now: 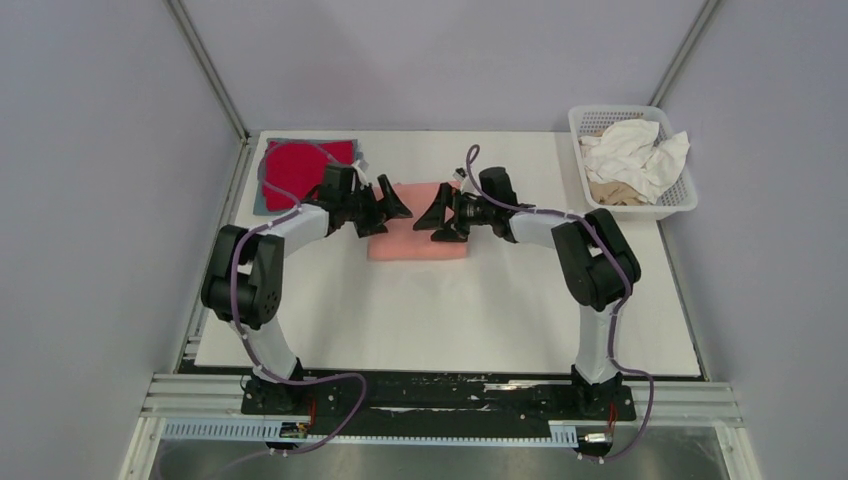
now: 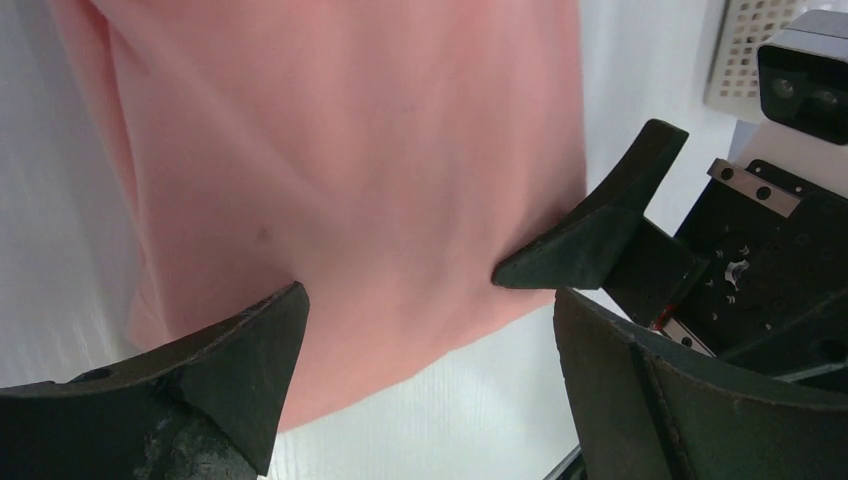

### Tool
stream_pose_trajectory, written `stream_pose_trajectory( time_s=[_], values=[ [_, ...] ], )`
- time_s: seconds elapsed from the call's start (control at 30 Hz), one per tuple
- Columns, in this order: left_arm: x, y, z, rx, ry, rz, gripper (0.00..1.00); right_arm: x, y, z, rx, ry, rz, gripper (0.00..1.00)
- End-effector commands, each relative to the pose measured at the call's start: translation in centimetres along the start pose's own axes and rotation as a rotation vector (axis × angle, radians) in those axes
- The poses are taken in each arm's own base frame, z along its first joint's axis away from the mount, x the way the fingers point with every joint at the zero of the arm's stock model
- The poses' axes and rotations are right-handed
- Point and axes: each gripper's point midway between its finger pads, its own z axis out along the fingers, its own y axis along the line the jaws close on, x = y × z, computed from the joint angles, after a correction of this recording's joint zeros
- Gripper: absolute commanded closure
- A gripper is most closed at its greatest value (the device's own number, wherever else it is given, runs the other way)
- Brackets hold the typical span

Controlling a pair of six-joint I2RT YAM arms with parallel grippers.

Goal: Fold and stack the t-shirts
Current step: Smooth out wrinkles on the folded tshirt

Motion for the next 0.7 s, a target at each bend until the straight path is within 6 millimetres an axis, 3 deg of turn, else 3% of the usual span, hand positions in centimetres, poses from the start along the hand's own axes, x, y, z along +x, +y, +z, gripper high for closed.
stream_pose_trajectory(
  time_s=[0.0,0.1,0.17,0.4,0.5,0.63,0.67],
  values=[
    [0.5,0.3,2.1,0.061,0.018,-0.011,0.00,-0.2,-3.4,-0.1,0.005,-0.051,0.023,0.00],
    [2.7,4.1,2.7,-0.038,0.044,-0.043,0.00,1.9,-6.1,-1.0,0.025,-0.045,0.057,0.00],
    [3.7,5.6,2.6,-0.052,0.055,-0.076,0.00,3.5,-7.9,-2.0,0.056,-0.041,0.091,0.00],
    [5.0,8.3,1.3,-0.117,0.059,-0.100,0.00,6.7,-11.7,-5.1,0.110,-0.066,0.189,0.00],
    [4.8,6.8,0.4,-0.063,0.057,-0.050,0.00,6.5,-11.0,-5.8,0.094,-0.077,0.171,0.00],
    [2.7,2.6,-1.9,0.057,0.008,0.059,0.00,4.2,-7.6,-6.9,0.071,-0.099,0.072,0.00],
    [2.0,2.5,-2.3,0.039,-0.016,0.074,0.00,3.4,-6.5,-7.4,0.077,-0.116,0.024,0.00]
  ],
)
